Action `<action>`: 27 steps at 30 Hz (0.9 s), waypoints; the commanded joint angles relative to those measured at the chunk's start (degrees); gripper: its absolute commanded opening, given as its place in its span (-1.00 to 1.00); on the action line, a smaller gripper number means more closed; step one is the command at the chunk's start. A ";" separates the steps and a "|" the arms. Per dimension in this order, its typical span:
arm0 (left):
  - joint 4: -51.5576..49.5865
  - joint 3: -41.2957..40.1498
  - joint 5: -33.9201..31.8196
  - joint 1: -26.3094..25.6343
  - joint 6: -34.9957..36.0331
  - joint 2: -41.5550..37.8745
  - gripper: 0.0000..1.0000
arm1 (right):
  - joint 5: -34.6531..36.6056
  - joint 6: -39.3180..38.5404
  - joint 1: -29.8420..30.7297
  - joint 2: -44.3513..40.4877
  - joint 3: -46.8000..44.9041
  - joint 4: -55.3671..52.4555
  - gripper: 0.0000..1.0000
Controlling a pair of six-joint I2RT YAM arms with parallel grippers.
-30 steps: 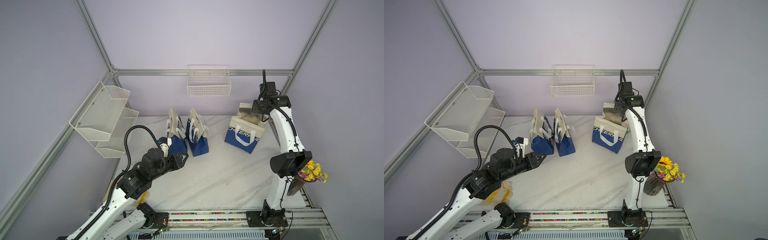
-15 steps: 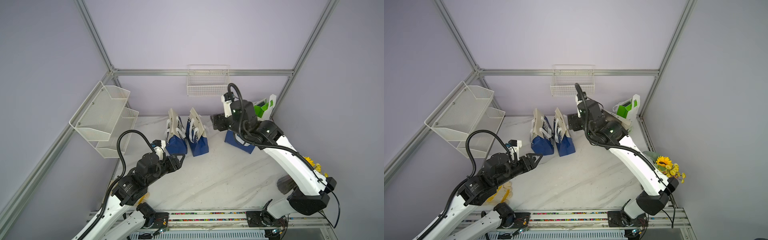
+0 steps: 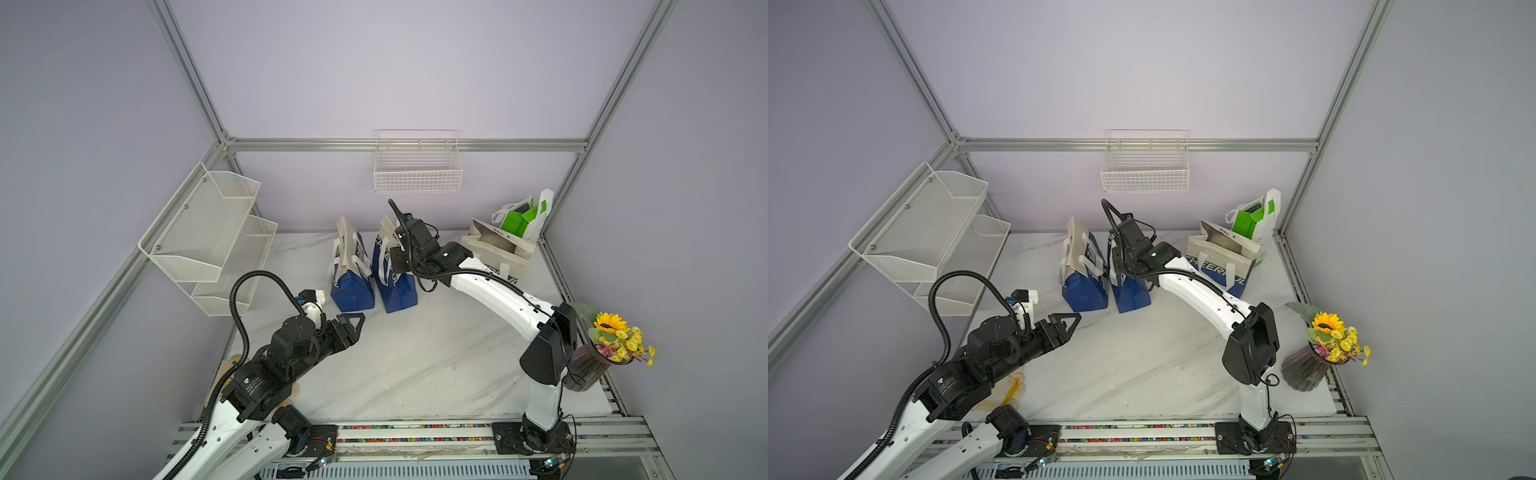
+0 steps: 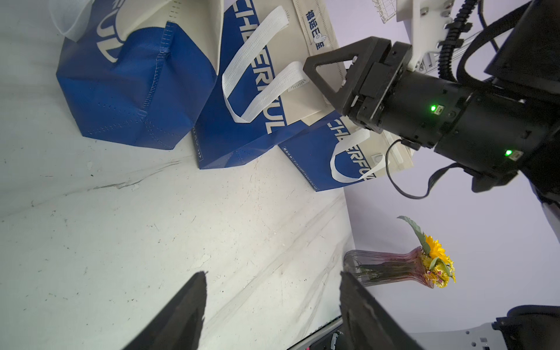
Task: Open the takeout bag
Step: Move the takeout bag to the center of the board.
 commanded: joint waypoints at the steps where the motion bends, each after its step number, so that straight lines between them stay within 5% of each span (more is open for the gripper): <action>1: 2.75 -0.68 -0.91 0.30 -1.41 -0.89 0.40 | -0.75 1.85 -1.70 0.62 3.76 2.58 -0.04; 8: 3.70 -1.71 0.69 0.26 -1.54 1.51 0.40 | -1.15 1.21 -2.22 -0.23 3.71 1.89 -0.98; 17: 8.28 -0.32 2.76 0.43 0.24 5.39 0.41 | -3.62 -2.99 2.70 -15.71 -11.98 1.61 -1.00; 27: 19.46 -2.60 9.86 0.54 -3.02 7.98 0.43 | -14.42 -2.19 5.76 -30.66 -29.22 2.58 -1.00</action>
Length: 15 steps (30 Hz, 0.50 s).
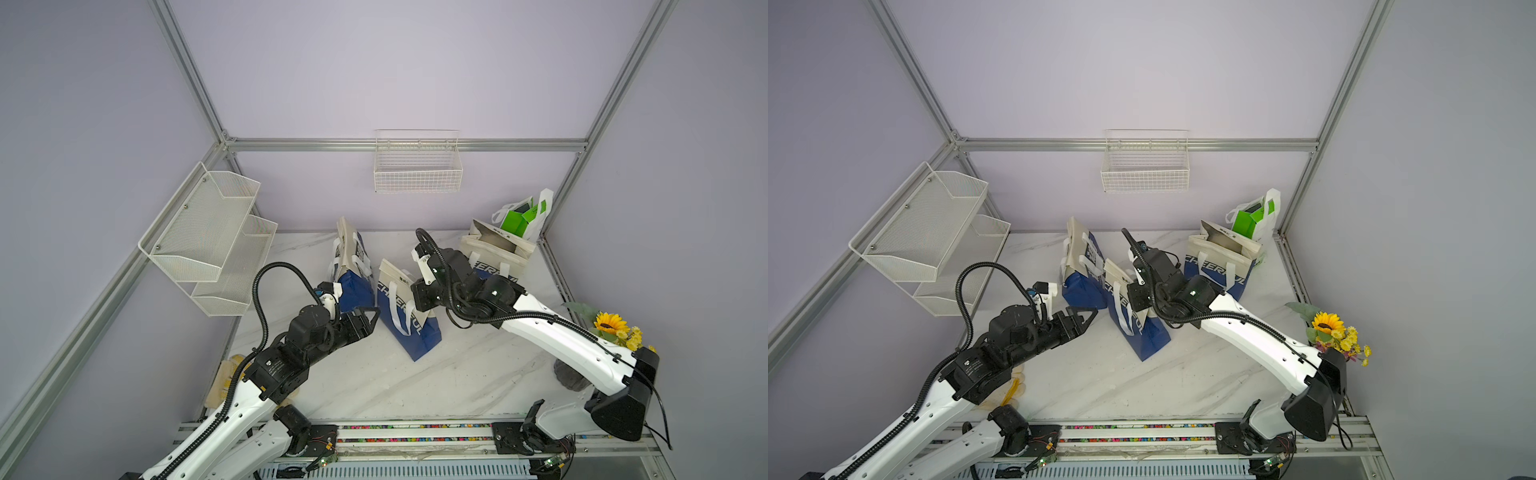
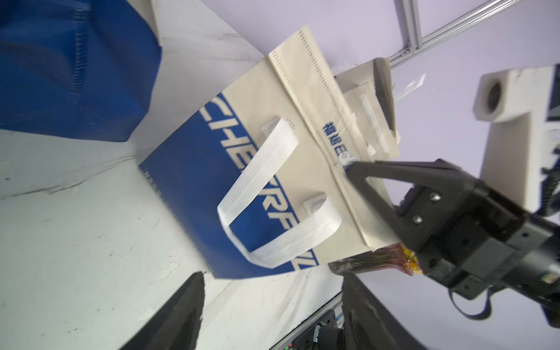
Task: Open the takeout bag
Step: Move the takeout bag to the center of the board.
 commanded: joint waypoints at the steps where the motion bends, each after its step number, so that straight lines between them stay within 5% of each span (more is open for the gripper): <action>1: 7.96 -1.48 3.12 0.52 -2.04 0.26 0.43 | -5.36 0.18 -0.07 -1.99 -1.14 2.20 -1.00; 3: 9.94 -2.10 3.52 0.52 -2.55 0.66 0.43 | -6.36 0.34 0.06 -2.76 -1.36 1.76 -0.93; 5: 11.33 -2.23 3.83 0.56 -3.09 1.20 0.43 | -5.58 0.69 0.09 -2.75 -0.73 1.47 -0.41; 8: 13.19 -2.28 4.40 0.60 -3.59 2.20 0.42 | -4.08 0.62 0.09 -2.05 2.51 -0.66 0.10; 11: 14.52 -2.52 3.96 0.69 -4.35 2.72 0.41 | -3.72 0.59 0.03 0.15 5.43 -1.36 0.14; 15: 16.03 -3.10 3.35 1.59 -5.74 3.26 0.39 | -5.19 1.13 0.04 4.38 9.65 -1.60 -0.05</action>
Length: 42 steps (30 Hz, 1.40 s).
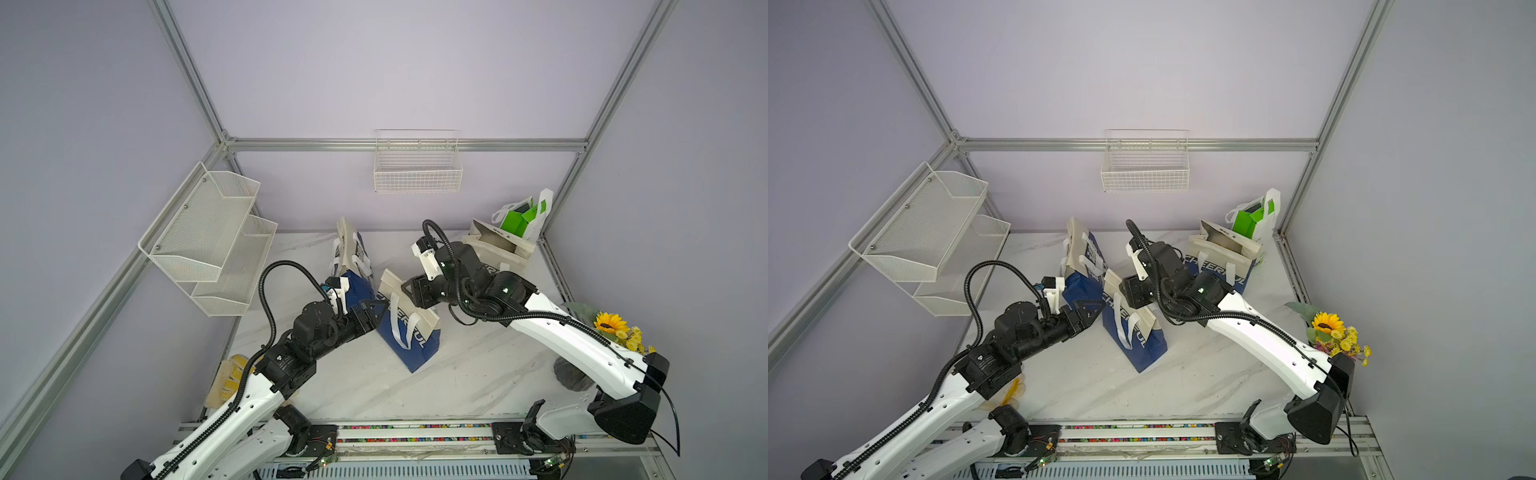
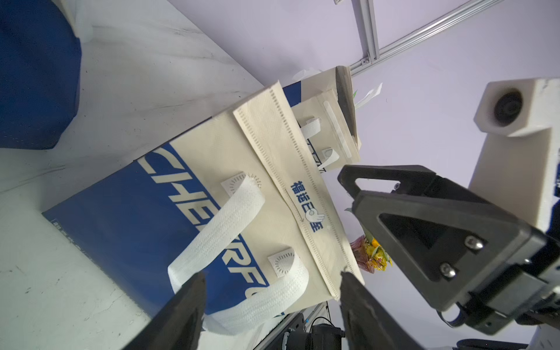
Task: Open the takeout bag
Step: Move the takeout bag to the center of the board, then open the takeout bag at the center of the board.
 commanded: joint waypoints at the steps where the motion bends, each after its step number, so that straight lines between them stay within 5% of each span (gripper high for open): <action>1: 5.60 -0.54 0.16 1.34 -1.77 0.47 0.38 | -1.43 0.75 0.17 3.84 3.15 -0.21 -0.08; 6: 10.46 -0.92 2.74 3.85 -3.75 2.29 0.30 | 0.36 0.51 -0.06 8.84 6.87 -0.78 -0.21; 10: 13.93 -1.89 3.23 4.91 -5.22 3.82 0.26 | 0.59 -0.06 -0.59 10.61 7.69 -0.87 -0.04; 12: 16.85 -2.61 4.30 5.47 -6.15 5.27 0.22 | 0.36 -0.26 -1.19 11.10 7.65 -0.82 -0.45; 18: 25.79 -3.54 7.66 6.41 -7.14 10.91 0.10 | -9.39 -0.87 -2.37 8.97 4.71 3.42 -0.98; 23: 38.85 -7.21 7.92 6.76 -9.25 12.31 0.09 | -19.75 0.14 -4.53 7.59 1.25 7.37 -1.00; 29: 42.79 -9.44 6.63 7.29 -8.51 12.74 0.04 | -34.08 4.00 -8.88 5.86 -4.03 16.78 -1.00; 42: 54.60 -11.51 7.64 8.13 -12.29 17.66 -0.09 | -47.30 7.78 -10.79 7.25 -7.56 24.97 -1.00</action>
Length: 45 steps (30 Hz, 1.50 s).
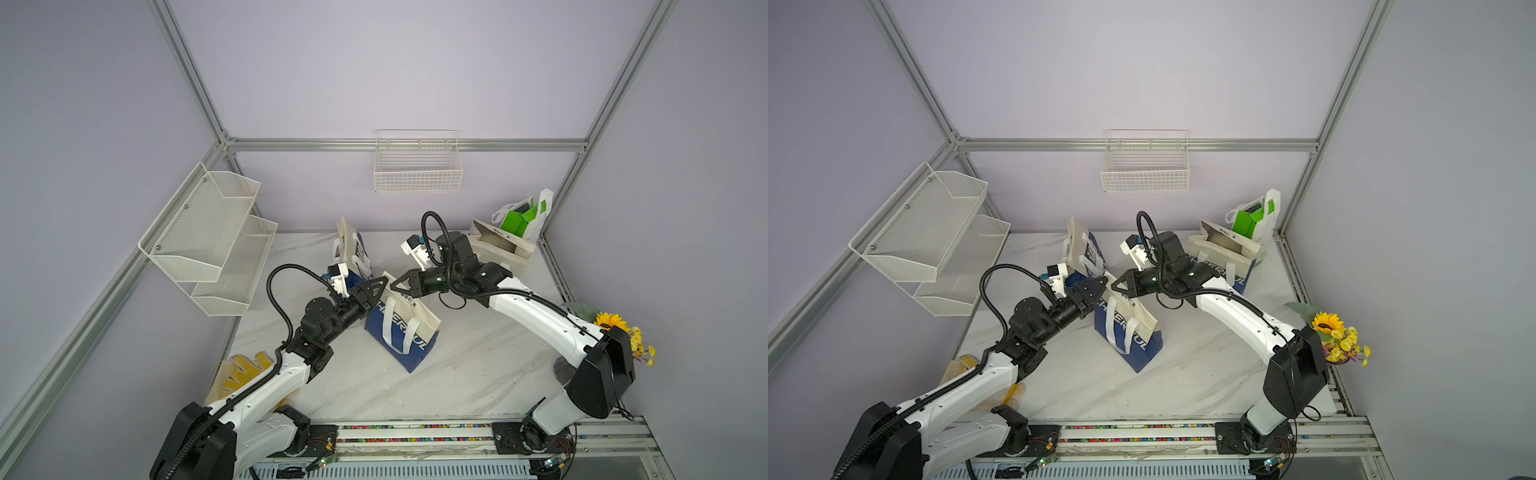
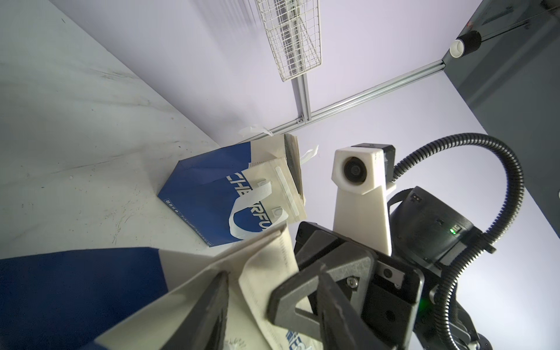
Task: Open the takeout bag
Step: Open the takeout bag at the center of the board.
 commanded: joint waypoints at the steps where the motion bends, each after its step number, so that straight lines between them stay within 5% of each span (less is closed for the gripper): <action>1: 8.32 -0.72 0.55 0.16 -2.08 1.31 -0.12 | -8.87 2.10 0.60 -0.35 0.19 6.88 -1.00; 15: 13.64 -0.38 4.84 0.17 -4.86 4.56 -0.52 | -8.56 3.35 0.51 1.28 0.28 7.07 -1.00; 20: 6.66 -0.15 2.94 0.17 -3.83 4.32 -1.00 | -3.68 1.87 0.71 -0.45 0.34 4.37 -1.00; 21: 4.88 0.08 2.47 0.17 -3.69 4.02 -1.00 | -1.43 1.03 0.81 -1.37 0.40 3.06 -0.95; 23: 0.12 0.75 1.25 0.09 -3.28 3.00 -1.00 | 7.98 -2.44 2.34 -4.20 0.86 -1.67 -0.42; 26: -9.19 2.27 -1.27 -0.26 -2.51 0.64 -1.00 | 42.17 -8.83 10.78 -8.21 2.05 -10.00 0.06; 29: -18.98 3.58 -4.65 -1.99 -2.36 -2.45 -1.00 | 67.83 -12.88 20.59 -10.19 1.49 -10.95 0.26; 31: -23.28 3.98 -8.38 -4.12 -2.33 -4.93 -1.00 | 77.76 -16.38 26.59 -10.44 0.90 -9.49 0.28; 36: -30.72 5.18 -16.01 -9.29 -3.72 -11.20 -1.00 | 88.56 -24.22 37.76 -5.27 3.16 -6.40 0.23; 45: -36.15 4.00 -22.17 -12.33 -8.79 -18.35 -1.00 | 83.41 -22.79 38.91 -7.03 -4.66 -0.24 0.01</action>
